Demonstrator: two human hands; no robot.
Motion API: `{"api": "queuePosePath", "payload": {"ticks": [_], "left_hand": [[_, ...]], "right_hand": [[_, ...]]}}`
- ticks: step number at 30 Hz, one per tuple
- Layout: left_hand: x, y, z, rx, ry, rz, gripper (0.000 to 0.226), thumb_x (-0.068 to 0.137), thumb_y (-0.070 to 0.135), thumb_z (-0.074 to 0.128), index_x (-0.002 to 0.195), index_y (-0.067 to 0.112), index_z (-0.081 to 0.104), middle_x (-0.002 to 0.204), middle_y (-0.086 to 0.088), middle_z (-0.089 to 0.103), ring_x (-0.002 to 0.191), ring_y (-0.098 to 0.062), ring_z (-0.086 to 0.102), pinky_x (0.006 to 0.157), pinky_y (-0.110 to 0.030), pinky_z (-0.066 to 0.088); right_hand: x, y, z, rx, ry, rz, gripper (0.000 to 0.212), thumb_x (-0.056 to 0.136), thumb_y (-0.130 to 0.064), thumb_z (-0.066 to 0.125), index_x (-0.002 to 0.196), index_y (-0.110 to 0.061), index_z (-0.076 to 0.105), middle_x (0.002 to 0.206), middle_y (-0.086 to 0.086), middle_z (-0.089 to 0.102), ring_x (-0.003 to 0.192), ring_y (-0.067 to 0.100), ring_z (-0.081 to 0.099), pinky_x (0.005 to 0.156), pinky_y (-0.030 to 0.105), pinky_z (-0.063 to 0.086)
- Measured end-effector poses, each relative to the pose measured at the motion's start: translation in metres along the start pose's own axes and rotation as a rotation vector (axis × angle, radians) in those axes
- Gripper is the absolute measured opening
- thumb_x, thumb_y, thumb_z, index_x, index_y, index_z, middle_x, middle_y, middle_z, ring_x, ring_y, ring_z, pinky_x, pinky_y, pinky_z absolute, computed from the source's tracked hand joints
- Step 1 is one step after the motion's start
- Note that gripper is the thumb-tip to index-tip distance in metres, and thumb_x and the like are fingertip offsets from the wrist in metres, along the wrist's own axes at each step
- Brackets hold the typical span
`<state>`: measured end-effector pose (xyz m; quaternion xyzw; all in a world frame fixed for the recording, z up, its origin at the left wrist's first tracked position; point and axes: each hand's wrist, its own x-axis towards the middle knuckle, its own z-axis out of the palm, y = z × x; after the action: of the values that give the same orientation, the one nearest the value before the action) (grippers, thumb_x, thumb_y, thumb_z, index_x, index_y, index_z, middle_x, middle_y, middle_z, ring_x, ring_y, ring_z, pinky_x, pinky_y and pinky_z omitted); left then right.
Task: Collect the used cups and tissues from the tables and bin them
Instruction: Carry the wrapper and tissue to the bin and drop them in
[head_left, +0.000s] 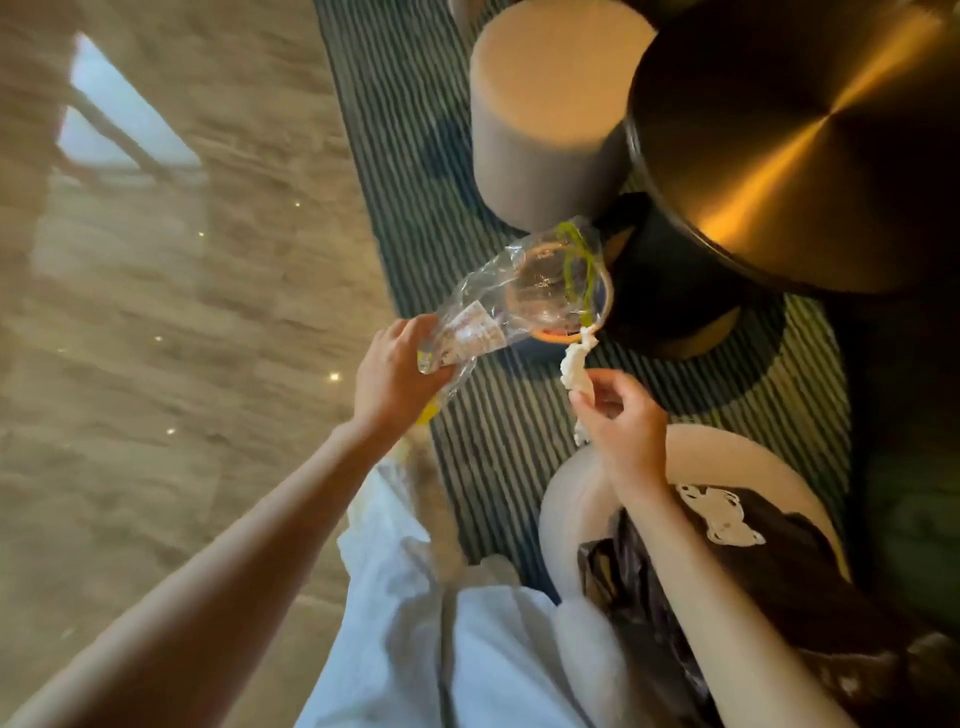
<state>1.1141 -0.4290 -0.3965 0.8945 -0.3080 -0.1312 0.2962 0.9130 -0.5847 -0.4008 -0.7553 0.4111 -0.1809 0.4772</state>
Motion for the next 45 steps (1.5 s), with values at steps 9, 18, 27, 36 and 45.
{"api": "queuePosePath", "payload": {"ticks": [9,18,27,36,45], "left_hand": [[0.23,-0.038,0.106,0.056,-0.361,0.371,0.063,0.072,0.046,0.07,0.124,0.014,0.057,0.11,-0.01,0.064,0.1,-0.03,0.058,0.087,-0.041,0.045],[0.37,-0.031,0.324,0.152,-0.677,0.725,0.066,0.077,0.045,0.07,0.135,0.02,0.048,0.125,-0.004,0.058,0.117,-0.025,0.053,0.102,-0.045,0.038],[0.424,-0.071,0.392,0.335,-0.733,0.844,0.07,0.074,0.04,0.074,0.134,0.013,0.05,0.138,-0.012,0.05,0.128,-0.031,0.044,0.11,-0.049,0.03],[0.457,-0.098,0.316,0.551,-0.651,0.819,0.049,0.091,0.037,0.056,0.134,0.016,0.049,0.136,-0.008,0.05,0.127,-0.029,0.043,0.108,-0.045,0.032],[0.446,-0.054,0.236,0.692,-0.711,0.982,0.043,0.096,0.036,0.04,0.134,0.017,0.042,0.137,-0.006,0.048,0.129,-0.026,0.039,0.109,-0.041,0.029]], "right_hand": [[0.118,0.039,0.051,-0.032,0.206,0.283,0.02,0.084,-0.024,0.069,0.098,-0.035,0.061,0.092,-0.015,0.065,0.088,-0.001,0.061,0.075,0.017,0.047],[0.237,0.144,0.087,-0.165,0.304,0.405,0.017,0.083,-0.021,0.071,0.1,-0.018,0.068,0.093,-0.007,0.068,0.084,0.007,0.063,0.074,0.034,0.055],[0.306,0.199,0.131,-0.191,0.298,0.529,0.021,0.084,-0.023,0.069,0.105,-0.018,0.068,0.097,-0.003,0.067,0.087,0.01,0.062,0.078,0.032,0.054],[0.366,0.197,0.202,-0.324,0.166,0.647,0.034,0.087,-0.028,0.065,0.118,-0.016,0.061,0.113,0.002,0.062,0.102,0.018,0.059,0.084,0.034,0.051],[0.335,0.121,0.208,-0.414,0.299,0.661,0.045,0.097,-0.031,0.047,0.137,-0.011,0.047,0.136,0.009,0.05,0.129,0.023,0.042,0.105,0.034,0.036]]}}
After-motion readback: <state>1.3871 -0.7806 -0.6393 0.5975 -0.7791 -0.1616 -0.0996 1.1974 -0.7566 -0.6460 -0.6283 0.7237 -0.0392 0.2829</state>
